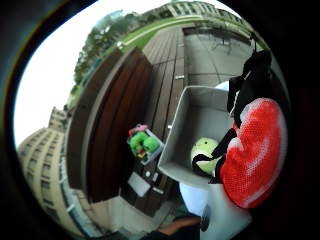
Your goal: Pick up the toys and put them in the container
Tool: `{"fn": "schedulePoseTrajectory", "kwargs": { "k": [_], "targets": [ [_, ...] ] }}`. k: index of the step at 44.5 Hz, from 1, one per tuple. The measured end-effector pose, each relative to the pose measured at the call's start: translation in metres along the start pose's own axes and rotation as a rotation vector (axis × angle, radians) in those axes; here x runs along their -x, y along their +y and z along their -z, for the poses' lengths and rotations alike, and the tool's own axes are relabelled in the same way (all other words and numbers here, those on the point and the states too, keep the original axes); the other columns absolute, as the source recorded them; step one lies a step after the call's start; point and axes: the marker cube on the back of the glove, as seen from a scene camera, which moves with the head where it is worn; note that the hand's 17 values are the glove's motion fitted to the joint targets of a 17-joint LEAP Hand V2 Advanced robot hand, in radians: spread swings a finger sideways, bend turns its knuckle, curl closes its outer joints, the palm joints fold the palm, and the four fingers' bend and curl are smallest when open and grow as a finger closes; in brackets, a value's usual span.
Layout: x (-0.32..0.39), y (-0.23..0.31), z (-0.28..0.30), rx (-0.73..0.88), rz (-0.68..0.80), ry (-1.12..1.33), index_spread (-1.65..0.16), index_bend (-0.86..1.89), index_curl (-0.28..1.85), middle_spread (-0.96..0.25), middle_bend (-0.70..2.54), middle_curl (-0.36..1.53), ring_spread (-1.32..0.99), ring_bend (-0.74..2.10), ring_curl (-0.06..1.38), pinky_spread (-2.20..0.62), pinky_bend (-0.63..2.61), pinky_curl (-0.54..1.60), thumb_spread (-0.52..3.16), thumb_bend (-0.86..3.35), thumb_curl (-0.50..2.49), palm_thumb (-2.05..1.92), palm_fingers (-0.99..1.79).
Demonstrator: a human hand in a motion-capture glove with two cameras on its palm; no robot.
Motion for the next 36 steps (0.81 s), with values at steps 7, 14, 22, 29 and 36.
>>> {"fn": "schedulePoseTrajectory", "kwargs": {
  "k": [7,14,22,29,36],
  "targets": [
    [0.028,0.003,-0.012,-0.018,0.01,-0.009,-0.38,0.34,0.7,-0.42,0.76,0.68,-0.41,1.17,0.52,-0.45,0.98,0.46,0.42,0.14,0.97,0.69,1.12],
    [0.016,-0.014,-0.039,-0.041,0.004,-0.024,-0.39,0.27,0.74,-0.43,0.72,0.69,-0.41,1.15,0.51,-0.46,1.01,0.47,0.45,0.09,0.99,0.64,1.05],
    [0.008,-0.019,-0.059,0.089,0.0,0.019,-0.37,0.04,0.67,-0.34,0.33,0.6,-0.38,1.08,0.49,-0.46,1.27,0.52,0.83,-0.17,0.76,0.15,0.51],
    [-0.006,-0.026,-0.069,0.114,0.023,0.033,-0.35,0.08,0.58,-0.15,0.2,0.56,-0.25,0.93,0.46,-0.33,1.33,0.52,0.92,-0.12,0.6,-0.1,-0.02],
    [-0.016,-0.019,-0.066,0.155,0.061,0.04,-0.34,0.1,0.49,-0.06,0.17,0.51,-0.12,0.69,0.35,-0.17,1.28,0.46,0.94,-0.11,0.49,-0.13,-0.17]
  ]
}}
